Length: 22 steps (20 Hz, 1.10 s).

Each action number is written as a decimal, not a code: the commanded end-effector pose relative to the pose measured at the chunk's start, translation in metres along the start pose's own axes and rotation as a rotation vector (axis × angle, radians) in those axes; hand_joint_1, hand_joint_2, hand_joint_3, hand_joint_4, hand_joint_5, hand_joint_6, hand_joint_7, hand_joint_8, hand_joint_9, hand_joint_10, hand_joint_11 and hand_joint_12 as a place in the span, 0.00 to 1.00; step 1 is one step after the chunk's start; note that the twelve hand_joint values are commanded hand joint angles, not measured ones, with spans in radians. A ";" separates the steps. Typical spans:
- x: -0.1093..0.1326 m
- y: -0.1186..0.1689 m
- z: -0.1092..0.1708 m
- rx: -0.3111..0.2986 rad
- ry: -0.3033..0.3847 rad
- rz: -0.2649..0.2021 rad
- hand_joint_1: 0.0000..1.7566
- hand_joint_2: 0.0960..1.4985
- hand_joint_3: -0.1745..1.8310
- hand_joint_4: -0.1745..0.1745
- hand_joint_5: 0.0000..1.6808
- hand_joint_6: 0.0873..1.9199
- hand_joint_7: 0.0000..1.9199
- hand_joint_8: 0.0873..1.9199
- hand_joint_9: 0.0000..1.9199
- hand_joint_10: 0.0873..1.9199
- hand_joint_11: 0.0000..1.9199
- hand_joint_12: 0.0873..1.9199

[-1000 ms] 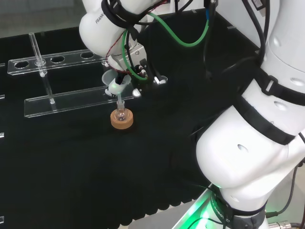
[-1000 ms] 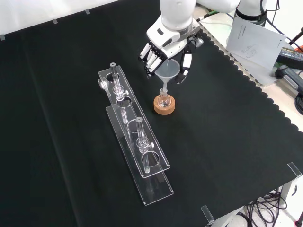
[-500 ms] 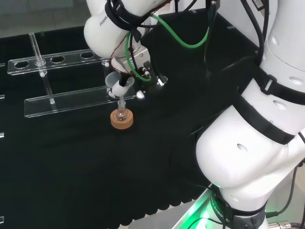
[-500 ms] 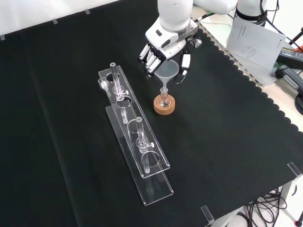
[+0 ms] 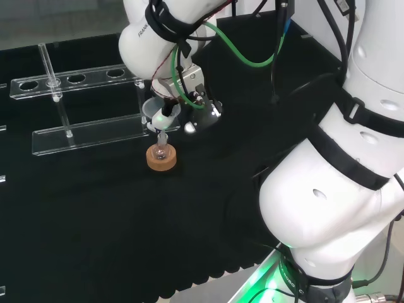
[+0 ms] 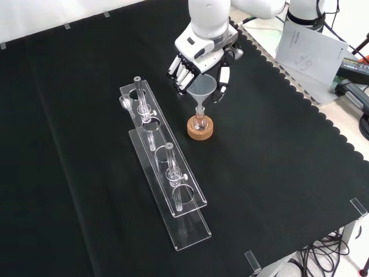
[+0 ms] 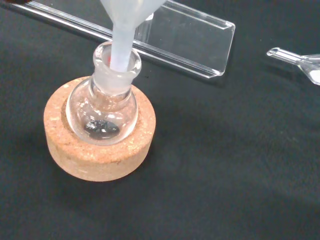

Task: Place the funnel on the round-bottom flask.

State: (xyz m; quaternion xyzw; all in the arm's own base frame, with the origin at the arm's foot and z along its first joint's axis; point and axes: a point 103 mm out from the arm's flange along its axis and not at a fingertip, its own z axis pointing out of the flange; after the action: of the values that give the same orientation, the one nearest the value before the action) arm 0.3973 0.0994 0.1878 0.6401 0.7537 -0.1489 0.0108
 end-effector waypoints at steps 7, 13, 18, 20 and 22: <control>-0.002 0.005 0.010 0.020 0.018 -0.014 0.38 0.51 0.34 0.24 0.37 0.37 0.37 0.45 0.49 0.35 0.33 0.63; -0.001 0.007 0.015 0.020 0.018 -0.015 0.38 0.51 0.34 0.24 0.37 0.37 0.35 0.45 0.48 0.34 0.33 0.63; 0.007 0.009 0.015 0.022 0.000 -0.018 0.38 0.50 0.34 0.24 0.36 0.37 0.32 0.44 0.45 0.33 0.32 0.63; 0.009 0.010 0.014 0.026 -0.005 -0.013 0.38 0.50 0.34 0.25 0.36 0.37 0.31 0.44 0.44 0.33 0.32 0.63; 0.011 0.010 0.014 0.029 -0.011 -0.013 0.38 0.50 0.34 0.25 0.35 0.37 0.30 0.44 0.44 0.33 0.32 0.63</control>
State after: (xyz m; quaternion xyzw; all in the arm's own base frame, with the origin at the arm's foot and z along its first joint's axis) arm 0.4015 0.1009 0.1718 0.6345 0.7573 -0.1548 0.0000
